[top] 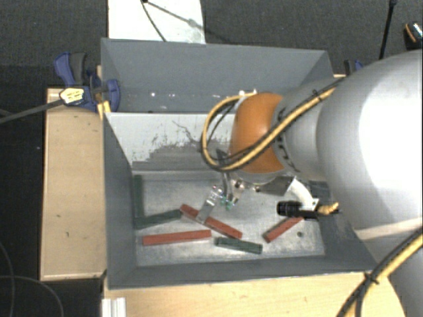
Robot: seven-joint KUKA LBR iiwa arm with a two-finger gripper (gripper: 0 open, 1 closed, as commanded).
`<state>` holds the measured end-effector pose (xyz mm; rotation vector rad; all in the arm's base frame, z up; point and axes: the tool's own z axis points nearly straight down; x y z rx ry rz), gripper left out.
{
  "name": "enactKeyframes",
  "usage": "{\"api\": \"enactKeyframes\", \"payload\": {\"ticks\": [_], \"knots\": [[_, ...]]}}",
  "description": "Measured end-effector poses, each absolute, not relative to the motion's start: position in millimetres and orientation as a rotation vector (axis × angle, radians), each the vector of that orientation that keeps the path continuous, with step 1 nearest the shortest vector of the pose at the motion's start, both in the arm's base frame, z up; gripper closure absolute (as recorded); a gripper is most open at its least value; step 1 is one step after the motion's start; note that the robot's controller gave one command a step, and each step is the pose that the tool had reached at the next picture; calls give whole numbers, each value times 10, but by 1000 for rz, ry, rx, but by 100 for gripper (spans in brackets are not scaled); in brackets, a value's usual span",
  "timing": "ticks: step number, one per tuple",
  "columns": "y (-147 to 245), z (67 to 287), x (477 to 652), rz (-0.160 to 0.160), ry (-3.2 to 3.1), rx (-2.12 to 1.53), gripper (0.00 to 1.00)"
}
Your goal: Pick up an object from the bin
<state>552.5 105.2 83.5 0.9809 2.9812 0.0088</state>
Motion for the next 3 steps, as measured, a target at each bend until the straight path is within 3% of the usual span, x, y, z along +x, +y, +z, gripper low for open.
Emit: {"api": "enactKeyframes", "payload": {"ticks": [1, 2, 3], "knots": [[1708, 693, 5035, 3, 2973, 1028, 0], [1655, 705, 5070, 2, 2964, 1037, 100], [1852, 1500, 5238, 10, 2949, 1061, 100]]}}
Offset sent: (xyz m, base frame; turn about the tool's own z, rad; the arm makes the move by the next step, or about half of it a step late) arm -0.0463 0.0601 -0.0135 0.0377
